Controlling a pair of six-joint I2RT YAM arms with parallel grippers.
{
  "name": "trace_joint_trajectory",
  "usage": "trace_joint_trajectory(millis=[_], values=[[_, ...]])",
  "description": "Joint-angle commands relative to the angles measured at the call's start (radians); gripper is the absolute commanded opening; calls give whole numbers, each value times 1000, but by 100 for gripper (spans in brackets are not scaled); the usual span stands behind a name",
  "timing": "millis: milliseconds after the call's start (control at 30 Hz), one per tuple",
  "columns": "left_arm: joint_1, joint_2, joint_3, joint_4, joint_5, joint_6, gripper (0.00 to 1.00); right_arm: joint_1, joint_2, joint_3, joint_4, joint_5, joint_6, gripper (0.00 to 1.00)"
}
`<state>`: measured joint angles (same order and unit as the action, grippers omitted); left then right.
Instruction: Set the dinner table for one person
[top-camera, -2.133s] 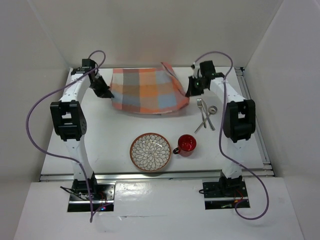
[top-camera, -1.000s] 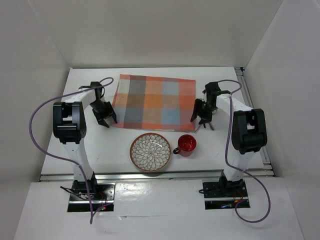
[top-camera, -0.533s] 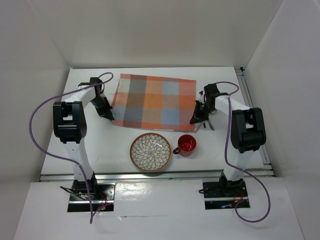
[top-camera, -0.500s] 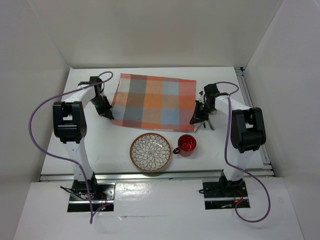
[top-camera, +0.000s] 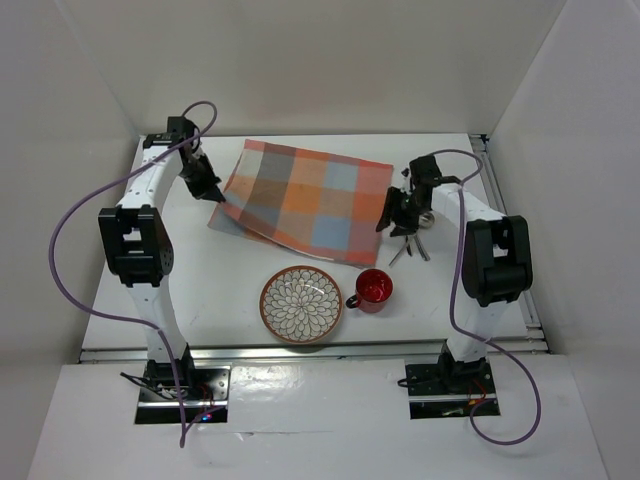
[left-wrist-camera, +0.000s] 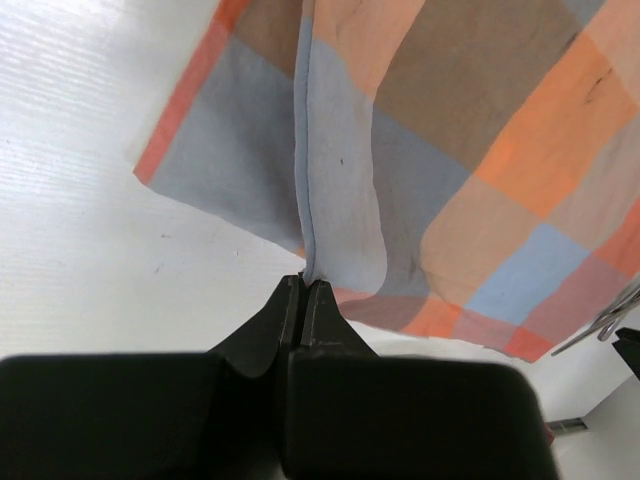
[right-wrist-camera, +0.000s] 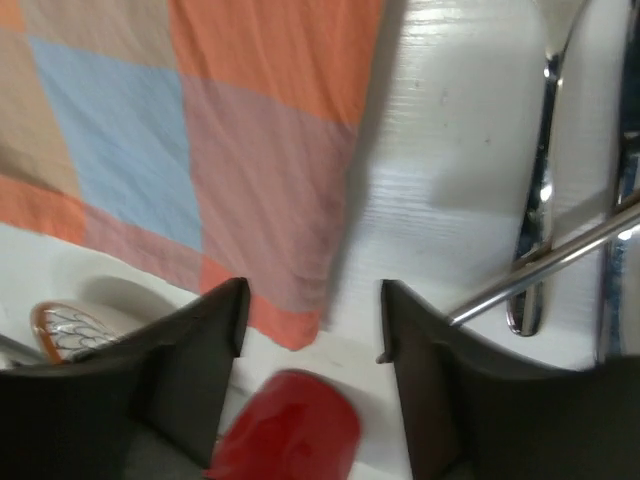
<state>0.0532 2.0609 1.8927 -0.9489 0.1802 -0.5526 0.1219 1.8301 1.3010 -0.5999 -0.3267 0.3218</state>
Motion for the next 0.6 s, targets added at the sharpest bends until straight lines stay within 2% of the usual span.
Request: trace_joint_trajectory(millis=[0,167,267,333,367,433,467,567], values=[[-4,19,6,-51,27,8,0,5,-8,-25,-26,8,0,72],[-4,28,6,-51,4,8,0,28,1,-91,11,-87,11,75],[-4,37,6,-42,4,8,0,61,46,-91,22,-129,11,67],[-4,38,6,-42,4,8,0,87,67,-78,22,-100,20,56],[-4,38,6,-42,4,8,0,87,67,-69,32,-100,20,40],[-4,38,29,-42,4,8,0,87,67,-45,32,-62,20,17],[-4,38,55,-42,13,8,0,87,67,-20,32,-51,20,1],[-4,77,126,-42,36,8,0,87,67,56,9,-40,20,0]])
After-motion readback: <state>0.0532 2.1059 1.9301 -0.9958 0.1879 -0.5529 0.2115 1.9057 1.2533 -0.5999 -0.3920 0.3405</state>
